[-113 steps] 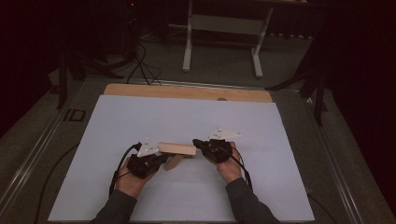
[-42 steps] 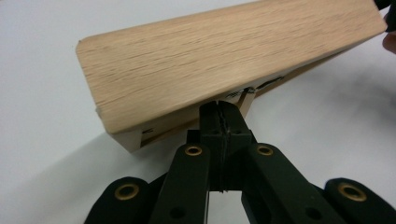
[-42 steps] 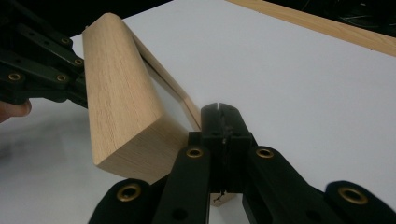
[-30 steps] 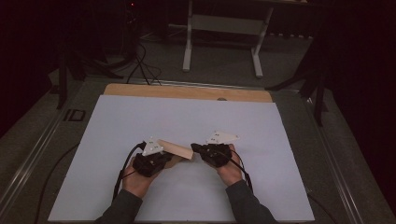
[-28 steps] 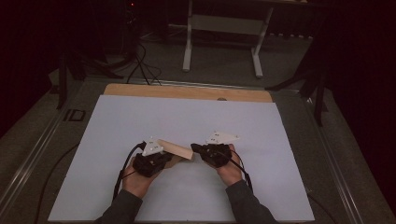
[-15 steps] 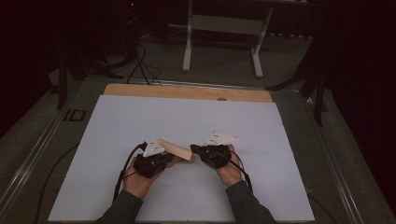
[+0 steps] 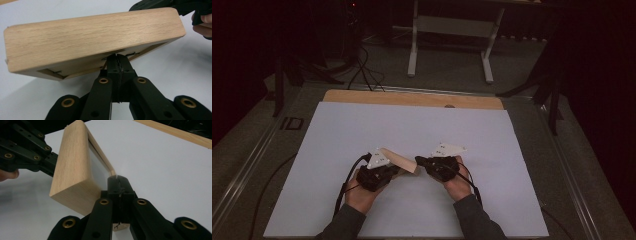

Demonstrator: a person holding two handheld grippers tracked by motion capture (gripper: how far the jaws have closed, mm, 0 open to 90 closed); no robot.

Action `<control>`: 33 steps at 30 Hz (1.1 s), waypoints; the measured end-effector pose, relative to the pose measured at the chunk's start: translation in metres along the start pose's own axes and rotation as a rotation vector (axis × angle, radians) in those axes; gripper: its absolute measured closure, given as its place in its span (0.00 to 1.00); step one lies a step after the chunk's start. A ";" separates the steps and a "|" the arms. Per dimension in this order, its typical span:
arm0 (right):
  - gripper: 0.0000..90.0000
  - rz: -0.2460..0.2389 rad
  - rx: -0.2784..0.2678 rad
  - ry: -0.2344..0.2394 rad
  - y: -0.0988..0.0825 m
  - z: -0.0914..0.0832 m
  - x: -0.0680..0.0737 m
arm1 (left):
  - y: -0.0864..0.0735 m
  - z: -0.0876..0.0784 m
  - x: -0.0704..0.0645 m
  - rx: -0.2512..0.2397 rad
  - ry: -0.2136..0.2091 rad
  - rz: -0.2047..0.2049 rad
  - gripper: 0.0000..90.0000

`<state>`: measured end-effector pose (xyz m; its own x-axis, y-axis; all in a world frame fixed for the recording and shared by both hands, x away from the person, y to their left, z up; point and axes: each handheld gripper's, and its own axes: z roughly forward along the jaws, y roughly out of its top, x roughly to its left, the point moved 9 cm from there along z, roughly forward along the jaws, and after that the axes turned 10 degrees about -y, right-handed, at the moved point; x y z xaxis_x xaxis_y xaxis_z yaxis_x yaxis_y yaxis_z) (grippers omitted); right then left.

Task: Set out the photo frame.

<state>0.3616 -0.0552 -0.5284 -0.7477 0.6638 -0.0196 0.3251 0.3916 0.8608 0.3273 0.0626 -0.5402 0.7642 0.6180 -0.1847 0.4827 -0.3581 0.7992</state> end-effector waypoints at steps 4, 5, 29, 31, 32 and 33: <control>1.00 -0.009 0.001 0.005 0.000 0.000 0.002 | 0.000 0.000 0.001 0.002 0.003 -0.002 1.00; 1.00 -0.010 0.001 0.006 0.000 -0.001 0.003 | 0.000 0.000 0.001 0.001 0.003 -0.003 1.00; 1.00 -0.038 0.004 0.027 -0.001 -0.004 0.013 | -0.002 -0.002 0.006 -0.004 0.015 -0.017 1.00; 1.00 -0.041 0.004 0.031 -0.001 -0.004 0.014 | -0.002 -0.002 0.007 -0.005 0.017 -0.018 1.00; 1.00 -0.041 0.004 0.031 -0.001 -0.004 0.015 | -0.001 -0.002 0.007 -0.007 0.018 -0.020 0.99; 1.00 -0.042 0.005 0.033 -0.001 -0.004 0.015 | -0.002 -0.002 0.008 -0.007 0.020 -0.020 1.00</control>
<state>0.3472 -0.0481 -0.5273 -0.7796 0.6251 -0.0388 0.2958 0.4221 0.8569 0.3315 0.0694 -0.5417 0.7460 0.6386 -0.1891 0.4944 -0.3409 0.7996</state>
